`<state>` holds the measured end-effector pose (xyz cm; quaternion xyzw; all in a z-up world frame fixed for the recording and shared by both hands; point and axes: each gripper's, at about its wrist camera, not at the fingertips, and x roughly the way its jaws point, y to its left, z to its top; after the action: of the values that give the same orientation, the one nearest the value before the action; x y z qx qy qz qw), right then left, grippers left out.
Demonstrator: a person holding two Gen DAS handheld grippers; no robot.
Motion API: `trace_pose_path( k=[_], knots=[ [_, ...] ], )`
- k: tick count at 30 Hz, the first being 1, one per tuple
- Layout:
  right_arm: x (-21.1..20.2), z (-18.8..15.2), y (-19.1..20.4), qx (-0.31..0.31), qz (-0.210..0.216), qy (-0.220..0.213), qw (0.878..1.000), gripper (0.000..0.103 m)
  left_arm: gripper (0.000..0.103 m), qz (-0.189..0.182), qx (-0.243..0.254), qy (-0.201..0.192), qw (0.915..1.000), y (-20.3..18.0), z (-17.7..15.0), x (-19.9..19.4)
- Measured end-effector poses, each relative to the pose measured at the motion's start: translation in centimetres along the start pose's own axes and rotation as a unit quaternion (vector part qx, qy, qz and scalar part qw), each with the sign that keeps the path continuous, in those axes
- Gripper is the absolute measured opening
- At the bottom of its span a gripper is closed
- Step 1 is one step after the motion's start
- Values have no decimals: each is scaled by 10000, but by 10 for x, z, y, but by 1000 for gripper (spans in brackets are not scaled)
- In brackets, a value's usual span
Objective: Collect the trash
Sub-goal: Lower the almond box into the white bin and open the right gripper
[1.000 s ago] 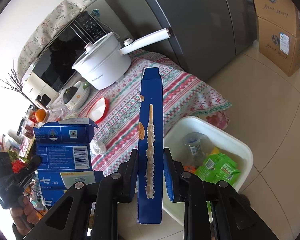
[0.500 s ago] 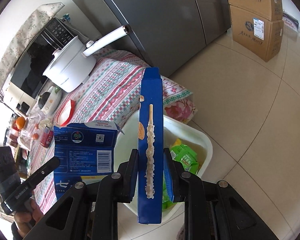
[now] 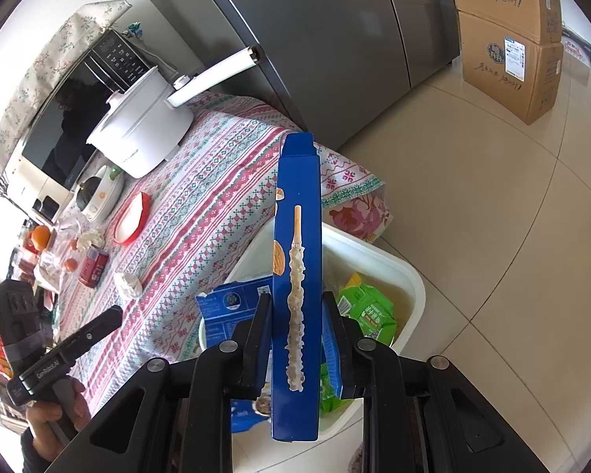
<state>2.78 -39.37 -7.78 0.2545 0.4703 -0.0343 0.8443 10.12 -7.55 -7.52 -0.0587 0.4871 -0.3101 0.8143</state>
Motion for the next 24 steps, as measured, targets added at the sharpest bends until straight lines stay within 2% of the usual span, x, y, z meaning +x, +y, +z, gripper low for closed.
trace_pose_path(
  k=[3, 6, 8, 12, 14, 15, 16, 24],
  knots=[
    [3, 0, 3, -13, -7, 29, 10000, 24, 84, 312, 47, -47, 9995, 9, 1, -11],
    [5, 0, 6, -33, -13, 50, 10000, 25, 93, 652, 59, -65, 9978, 18, -1, -22],
    [7, 0, 8, -39, -21, 66, 10000, 25, 98, 794, 40, -92, 9968, 25, -3, -29],
    [10, 2, 13, -18, -8, 79, 10000, 28, 101, 941, -54, -137, 9955, 39, -4, -41],
    [12, 3, 15, 25, 8, 141, 9999, 45, 101, 971, -119, -183, 9950, 46, -4, -47],
    [12, 2, 16, 57, 47, 121, 9999, 65, 102, 991, -146, -197, 9948, 48, -4, -50],
    [11, 2, 17, 66, 82, 81, 9999, 72, 102, 1011, -168, -212, 9945, 51, -5, -53],
    [19, 3, 42, -124, 123, 188, 9997, 75, 102, 1191, -263, -318, 9920, 72, -9, -72]
  ],
)
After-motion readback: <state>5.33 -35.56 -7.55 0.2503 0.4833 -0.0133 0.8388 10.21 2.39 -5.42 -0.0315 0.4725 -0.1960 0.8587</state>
